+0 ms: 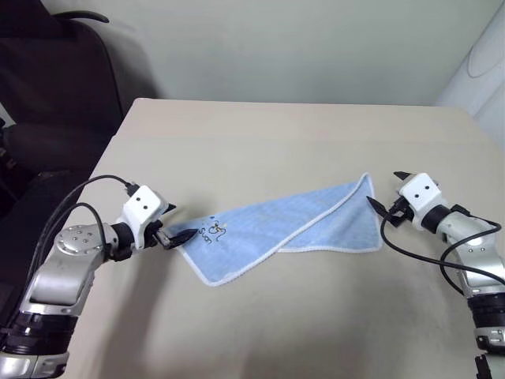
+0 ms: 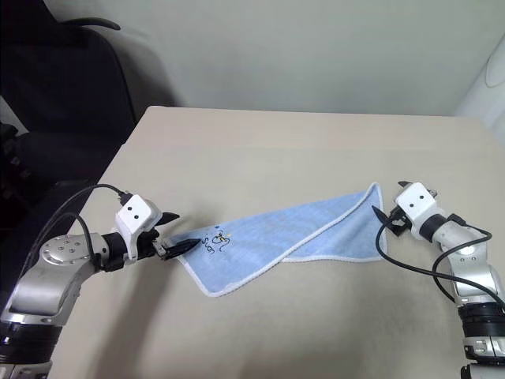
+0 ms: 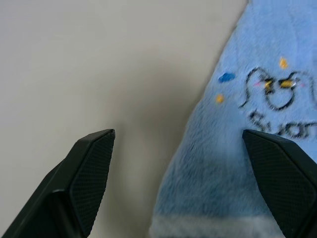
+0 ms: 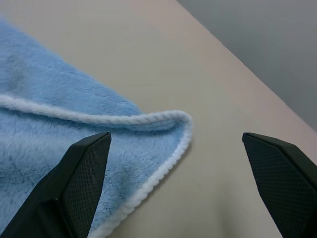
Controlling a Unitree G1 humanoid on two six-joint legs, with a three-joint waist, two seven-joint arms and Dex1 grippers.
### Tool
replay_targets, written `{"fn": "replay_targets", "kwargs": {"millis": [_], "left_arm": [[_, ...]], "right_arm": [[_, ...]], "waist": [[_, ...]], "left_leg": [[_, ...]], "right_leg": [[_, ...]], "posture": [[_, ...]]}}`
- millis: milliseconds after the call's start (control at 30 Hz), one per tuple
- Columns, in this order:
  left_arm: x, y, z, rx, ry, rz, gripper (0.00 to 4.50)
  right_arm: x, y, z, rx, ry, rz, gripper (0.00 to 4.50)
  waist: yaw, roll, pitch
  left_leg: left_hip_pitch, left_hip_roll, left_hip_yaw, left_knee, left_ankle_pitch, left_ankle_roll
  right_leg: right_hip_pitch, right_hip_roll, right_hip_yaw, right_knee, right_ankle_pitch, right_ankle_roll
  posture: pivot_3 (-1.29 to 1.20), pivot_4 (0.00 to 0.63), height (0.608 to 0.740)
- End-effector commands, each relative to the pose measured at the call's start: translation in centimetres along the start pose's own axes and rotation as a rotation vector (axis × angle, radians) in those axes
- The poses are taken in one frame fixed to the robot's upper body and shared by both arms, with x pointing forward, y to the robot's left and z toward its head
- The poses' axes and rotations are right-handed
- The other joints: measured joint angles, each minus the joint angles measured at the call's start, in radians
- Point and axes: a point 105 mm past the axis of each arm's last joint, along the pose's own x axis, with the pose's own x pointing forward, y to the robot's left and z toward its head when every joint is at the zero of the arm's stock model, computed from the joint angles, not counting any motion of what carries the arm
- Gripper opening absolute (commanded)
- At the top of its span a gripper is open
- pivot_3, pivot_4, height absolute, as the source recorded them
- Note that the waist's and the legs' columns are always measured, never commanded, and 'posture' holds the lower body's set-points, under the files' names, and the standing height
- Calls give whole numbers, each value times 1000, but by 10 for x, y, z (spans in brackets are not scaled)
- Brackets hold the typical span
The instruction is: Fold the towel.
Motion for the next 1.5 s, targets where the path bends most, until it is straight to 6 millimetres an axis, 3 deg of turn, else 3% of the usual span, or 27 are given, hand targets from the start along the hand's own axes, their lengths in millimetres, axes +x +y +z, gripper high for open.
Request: {"fn": "replay_targets", "kwargs": {"millis": [33, 300, 467, 567, 700, 1033, 1167, 1500], "left_arm": [[-3, -11, 16, 15, -59, -27, 4500], [5, -17, 26, 14, -95, -68, 4500], [7, -20, 27, 14, -99, -74, 4500], [8, -44, 35, 6, -133, -140, 4500], [7, -50, 36, -2, -138, -151, 4500], [17, -61, 38, -5, -152, -166, 4500], [16, -60, 38, -2, -155, -152, 4500], [-1, -44, 36, 138, -108, -201, 4500]], "right_arm": [[1, -13, 10, -116, -18, 17, 4483], [19, -25, 16, -396, 35, 139, 4483], [23, -28, 15, -438, 31, 164, 4483], [46, -28, 14, -732, 148, 285, 4483], [62, -31, 12, -881, 203, 315, 4483], [87, -23, 12, -961, 234, 315, 4483], [87, -24, 15, -970, 231, 333, 3589], [84, -22, 17, -939, 173, 308, 14]], "waist": [[-1, 0, 0], [-3, 0, 0], [-2, 0, 0], [-9, 2, 1], [-18, 3, 1], [-13, 4, 1], [-13, 4, 1], [-14, 4, 1]], "left_leg": [[0, 0, 0, 0, 0, 0], [2, 0, 0, 0, 0, 0], [2, 1, 0, 0, -1, 1], [3, 1, 1, 1, -1, 1], [3, 2, 1, 0, -1, 1], [3, 4, 1, 0, -3, -1], [3, 4, 1, 0, -3, -2], [3, 4, 1, 0, -9, -11]], "right_leg": [[0, 0, 0, 0, 0, 0], [0, -1, 0, 5, 0, 0], [0, -1, 0, 6, -1, -1], [-1, -1, 0, 7, -1, -2], [-4, -2, 1, 11, -1, -2], [-5, -2, -1, 13, -2, -6], [-5, -2, -1, 14, -3, -8], [-5, -2, -1, 14, -4, -8]], "posture": [[0, 150, 738], [0, 150, 738], [0, 150, 738], [0, 150, 738], [0, 150, 738], [0, 150, 738], [0, 150, 738], [0, 150, 738]]}}
